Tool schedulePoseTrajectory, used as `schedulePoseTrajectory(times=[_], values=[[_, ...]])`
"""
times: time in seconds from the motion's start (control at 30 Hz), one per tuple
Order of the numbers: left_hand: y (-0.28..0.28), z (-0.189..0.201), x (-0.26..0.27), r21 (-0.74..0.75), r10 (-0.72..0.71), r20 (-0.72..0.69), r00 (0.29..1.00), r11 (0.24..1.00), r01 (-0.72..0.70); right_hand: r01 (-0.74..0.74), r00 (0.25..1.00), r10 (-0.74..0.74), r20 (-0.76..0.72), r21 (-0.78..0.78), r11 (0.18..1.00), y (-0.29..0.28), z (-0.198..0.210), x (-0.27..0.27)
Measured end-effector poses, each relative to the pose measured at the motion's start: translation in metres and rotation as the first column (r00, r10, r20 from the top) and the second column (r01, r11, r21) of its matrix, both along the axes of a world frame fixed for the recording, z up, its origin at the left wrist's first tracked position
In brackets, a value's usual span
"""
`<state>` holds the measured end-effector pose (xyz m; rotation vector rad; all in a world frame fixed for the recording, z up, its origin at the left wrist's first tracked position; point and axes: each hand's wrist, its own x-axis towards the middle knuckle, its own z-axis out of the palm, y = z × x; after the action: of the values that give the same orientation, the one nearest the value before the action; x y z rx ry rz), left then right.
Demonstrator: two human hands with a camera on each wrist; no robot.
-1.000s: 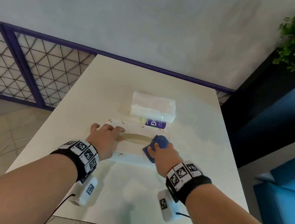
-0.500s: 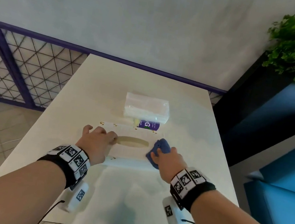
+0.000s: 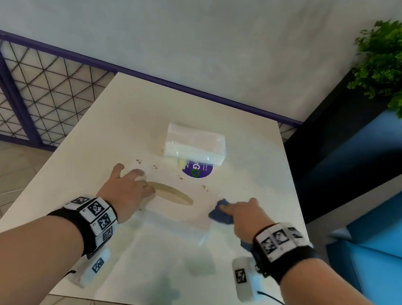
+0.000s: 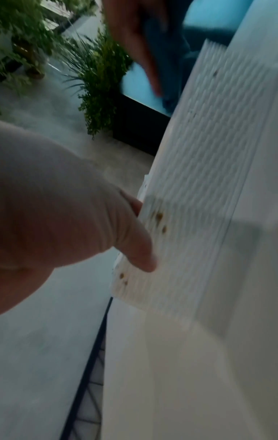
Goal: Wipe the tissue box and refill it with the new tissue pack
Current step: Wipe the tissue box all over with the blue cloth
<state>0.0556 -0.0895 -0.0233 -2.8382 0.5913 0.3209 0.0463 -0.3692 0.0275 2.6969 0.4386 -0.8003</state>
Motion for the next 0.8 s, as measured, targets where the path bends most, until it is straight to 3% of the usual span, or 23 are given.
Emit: schedulePoseTrajectory(times=[0.07,0.13,0.23,0.33,0.43,0.47,0.67,0.8], values=[[0.002,0.002,-0.001,-0.018,0.008,-0.025,1.000,1.000,-0.009,0.188,0.976,-0.204,0.079,0.169,0.967,-0.010,0.023,0.004],[-0.011,0.007,-0.008,-0.127,-0.016,-0.090,0.996,0.992,0.004,0.308,0.915,-0.379,0.137,0.369,0.877,-0.012,0.037,0.007],[-0.046,0.010,-0.025,-0.201,-0.042,-0.161,0.986,0.980,0.009,0.245,0.903,-0.388,0.187,0.519,0.819,0.011,0.041,0.006],[-0.068,0.001,-0.032,-0.157,0.032,-0.097,0.995,0.986,-0.047,0.090,0.983,-0.150,0.106,0.432,0.897,0.047,0.006,-0.004],[-0.067,-0.005,-0.034,-0.212,0.076,-0.082,0.994,0.973,-0.091,-0.138,0.988,0.143,-0.049,0.106,0.985,0.065,-0.039,-0.017],[-0.066,-0.007,-0.034,-0.226,0.092,-0.088,0.992,0.968,-0.110,-0.147,0.988,0.149,-0.030,0.058,0.987,0.063,-0.045,-0.016],[-0.070,-0.015,-0.031,-0.252,0.143,-0.143,0.979,0.952,-0.176,0.046,0.999,-0.048,0.019,0.120,0.992,0.070,-0.042,0.016],[-0.078,-0.017,-0.036,-0.269,0.197,-0.137,0.971,0.936,-0.228,-0.004,0.997,0.013,-0.072,0.129,0.992,0.067,-0.042,-0.004]])
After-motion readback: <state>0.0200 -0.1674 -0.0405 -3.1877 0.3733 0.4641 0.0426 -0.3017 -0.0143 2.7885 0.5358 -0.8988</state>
